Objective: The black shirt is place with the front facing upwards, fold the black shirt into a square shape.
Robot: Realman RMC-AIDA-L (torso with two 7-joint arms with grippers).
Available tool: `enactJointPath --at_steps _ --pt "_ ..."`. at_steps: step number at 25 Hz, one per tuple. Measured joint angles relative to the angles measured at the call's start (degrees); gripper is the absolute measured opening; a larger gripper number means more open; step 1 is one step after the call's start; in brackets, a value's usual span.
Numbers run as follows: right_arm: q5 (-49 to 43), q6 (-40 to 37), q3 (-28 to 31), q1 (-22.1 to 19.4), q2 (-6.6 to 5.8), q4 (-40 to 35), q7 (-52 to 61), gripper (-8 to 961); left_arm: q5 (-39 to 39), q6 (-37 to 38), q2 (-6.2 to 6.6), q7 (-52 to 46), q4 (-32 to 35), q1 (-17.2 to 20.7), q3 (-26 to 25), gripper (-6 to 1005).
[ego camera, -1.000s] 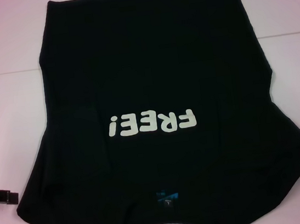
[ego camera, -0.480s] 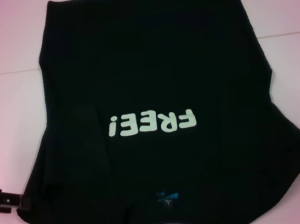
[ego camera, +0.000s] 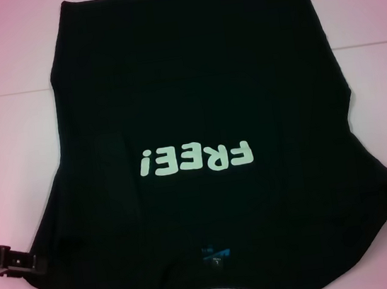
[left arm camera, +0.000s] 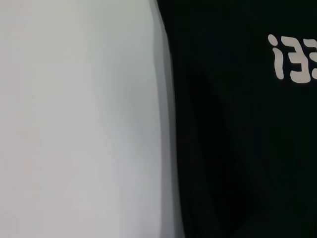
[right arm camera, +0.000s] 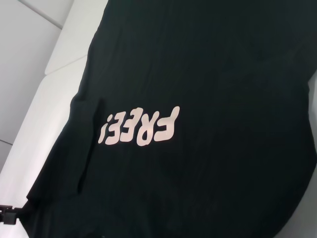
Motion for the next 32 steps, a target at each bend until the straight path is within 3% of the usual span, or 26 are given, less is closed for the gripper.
enactJointPath --at_steps 18,23,32 --pt "0.3 0.0 0.4 -0.2 -0.05 0.0 0.0 20 -0.1 -0.6 0.41 0.4 -2.8 -1.5 0.3 598" --pt "0.3 0.0 0.4 -0.2 0.01 0.0 0.0 20 0.8 -1.9 0.41 -0.1 -2.6 -1.4 0.8 429" --pt "0.3 0.0 0.4 0.0 0.04 0.0 0.0 20 1.0 -2.6 0.48 -0.1 -1.8 -1.2 1.5 419"
